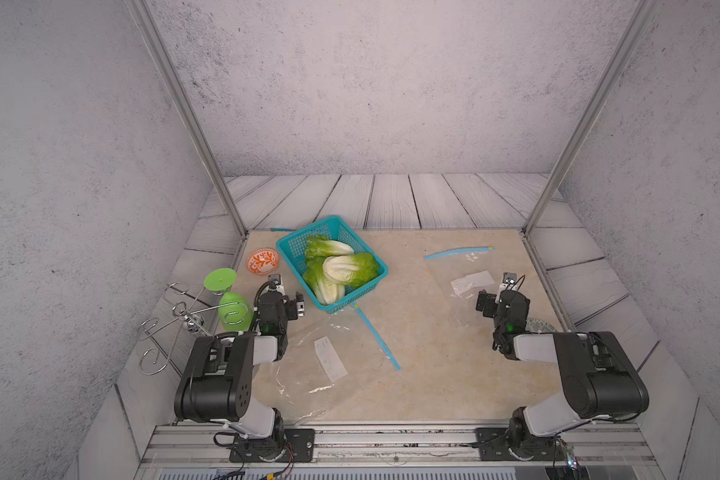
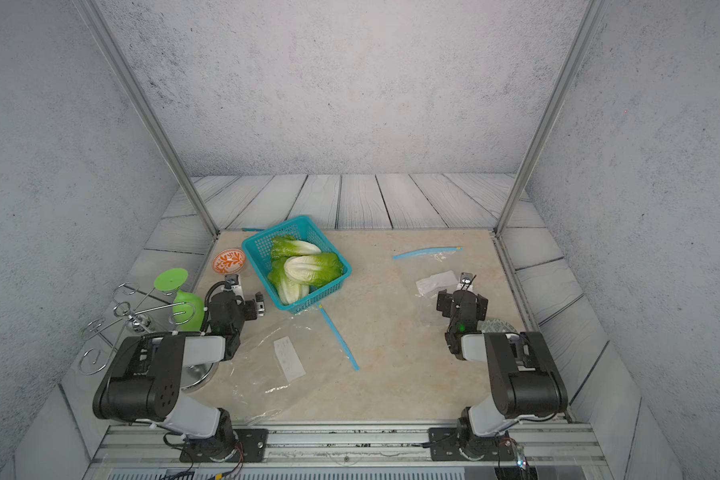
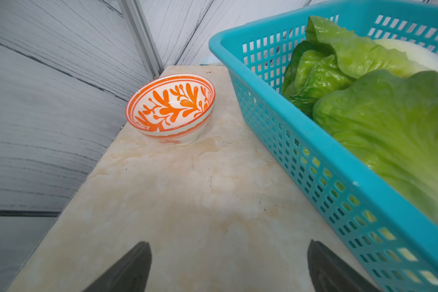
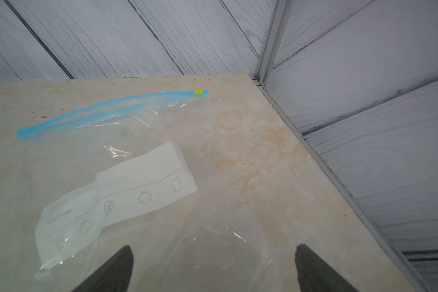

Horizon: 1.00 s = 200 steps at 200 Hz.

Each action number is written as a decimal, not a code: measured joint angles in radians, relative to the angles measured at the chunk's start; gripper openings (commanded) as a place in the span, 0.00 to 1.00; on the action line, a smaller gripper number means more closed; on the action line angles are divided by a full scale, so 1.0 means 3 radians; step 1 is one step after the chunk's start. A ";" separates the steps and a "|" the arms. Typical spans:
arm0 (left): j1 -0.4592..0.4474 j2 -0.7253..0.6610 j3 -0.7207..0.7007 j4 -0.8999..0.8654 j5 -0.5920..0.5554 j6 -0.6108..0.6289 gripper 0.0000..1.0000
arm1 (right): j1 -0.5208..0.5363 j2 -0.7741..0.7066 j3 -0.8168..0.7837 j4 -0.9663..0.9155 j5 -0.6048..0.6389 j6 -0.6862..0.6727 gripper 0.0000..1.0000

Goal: Put the chinese cabbages into a zipper bag and zip it
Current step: Pick up the zipper food storage bag at the center of the board.

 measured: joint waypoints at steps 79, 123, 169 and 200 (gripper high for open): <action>0.0041 0.0000 0.0028 -0.0028 0.0109 -0.0001 0.98 | 0.0000 0.0000 0.0000 0.0000 0.0000 0.0000 0.99; 0.0041 0.0000 0.0028 -0.0029 0.0109 -0.0001 0.99 | 0.0000 0.0000 0.0000 0.0000 0.0000 0.0000 0.99; 0.0041 0.0000 0.0028 -0.0028 0.0109 -0.0001 0.99 | 0.0000 0.0000 0.0000 0.0000 0.0000 0.0000 0.99; 0.0041 0.0000 0.0029 -0.0031 0.0111 -0.0001 0.99 | 0.0000 0.0000 0.0000 0.0000 0.0000 0.0000 0.99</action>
